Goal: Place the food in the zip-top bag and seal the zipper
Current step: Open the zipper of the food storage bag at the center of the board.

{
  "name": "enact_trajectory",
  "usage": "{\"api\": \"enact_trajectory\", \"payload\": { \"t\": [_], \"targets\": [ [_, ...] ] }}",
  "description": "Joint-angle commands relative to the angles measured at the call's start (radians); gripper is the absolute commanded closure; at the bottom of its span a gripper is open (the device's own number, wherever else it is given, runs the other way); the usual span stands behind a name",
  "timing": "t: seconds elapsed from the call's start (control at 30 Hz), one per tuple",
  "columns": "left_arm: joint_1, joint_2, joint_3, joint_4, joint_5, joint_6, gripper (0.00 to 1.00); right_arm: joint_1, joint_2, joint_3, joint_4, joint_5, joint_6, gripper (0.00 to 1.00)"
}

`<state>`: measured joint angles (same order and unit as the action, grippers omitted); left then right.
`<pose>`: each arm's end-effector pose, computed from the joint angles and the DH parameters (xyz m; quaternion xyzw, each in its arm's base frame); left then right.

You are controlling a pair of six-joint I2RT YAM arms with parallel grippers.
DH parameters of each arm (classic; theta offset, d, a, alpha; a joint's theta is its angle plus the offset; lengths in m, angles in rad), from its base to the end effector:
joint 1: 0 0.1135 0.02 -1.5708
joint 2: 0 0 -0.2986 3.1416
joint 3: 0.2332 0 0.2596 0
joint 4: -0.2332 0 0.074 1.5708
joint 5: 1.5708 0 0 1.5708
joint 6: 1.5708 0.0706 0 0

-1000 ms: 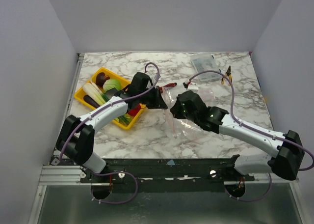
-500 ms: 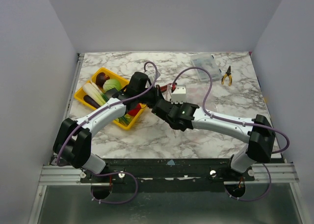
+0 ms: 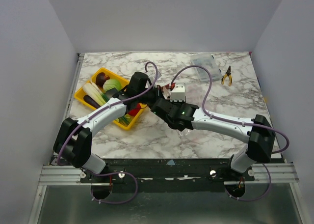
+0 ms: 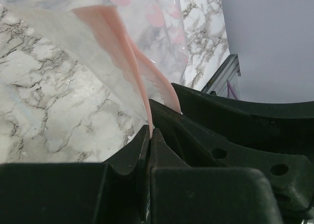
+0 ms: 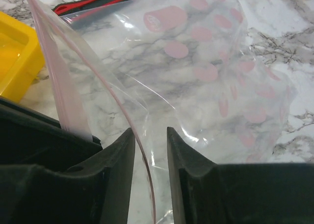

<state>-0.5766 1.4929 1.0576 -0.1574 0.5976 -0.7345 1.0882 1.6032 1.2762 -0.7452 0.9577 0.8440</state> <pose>0.2809 -0.2300 0.2851 0.0713 0.8519 -0.4797 0.1975 0.2103 0.2770 0.2870 0.0081 0.8675 -0.0737 0.4918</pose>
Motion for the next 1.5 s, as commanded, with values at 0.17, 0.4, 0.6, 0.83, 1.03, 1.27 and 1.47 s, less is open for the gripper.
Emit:
{"api": "enact_trajectory", "payload": {
  "t": [0.17,0.4,0.6,0.83,1.03,1.27,1.47],
  "targets": [
    [-0.003,0.026,0.006,0.005,0.042,0.007,1.0,0.001,0.042,0.069,0.058,0.094,-0.18,0.95],
    [0.008,0.102,0.051,-0.081,0.019,0.06,1.0,0.001,-0.082,0.13,-0.027,0.143,-0.31,1.0],
    [0.008,0.113,0.056,-0.102,-0.006,0.069,1.0,0.001,-0.169,0.025,0.121,0.092,-0.447,1.0],
    [0.007,0.154,0.091,-0.159,0.001,0.082,0.96,0.001,-0.22,-0.006,0.109,0.104,-0.446,1.0],
    [0.008,0.087,0.1,-0.151,0.021,0.09,0.55,0.0,-0.244,-0.079,0.19,0.05,-0.44,1.0],
    [0.011,-0.093,0.006,-0.16,-0.013,0.137,0.38,-0.018,-0.241,-0.151,0.258,-0.004,-0.417,1.0],
    [0.066,-0.282,-0.093,-0.241,-0.104,0.213,0.35,-0.038,-0.281,-0.207,0.319,-0.048,-0.438,1.0]
  ]
}}
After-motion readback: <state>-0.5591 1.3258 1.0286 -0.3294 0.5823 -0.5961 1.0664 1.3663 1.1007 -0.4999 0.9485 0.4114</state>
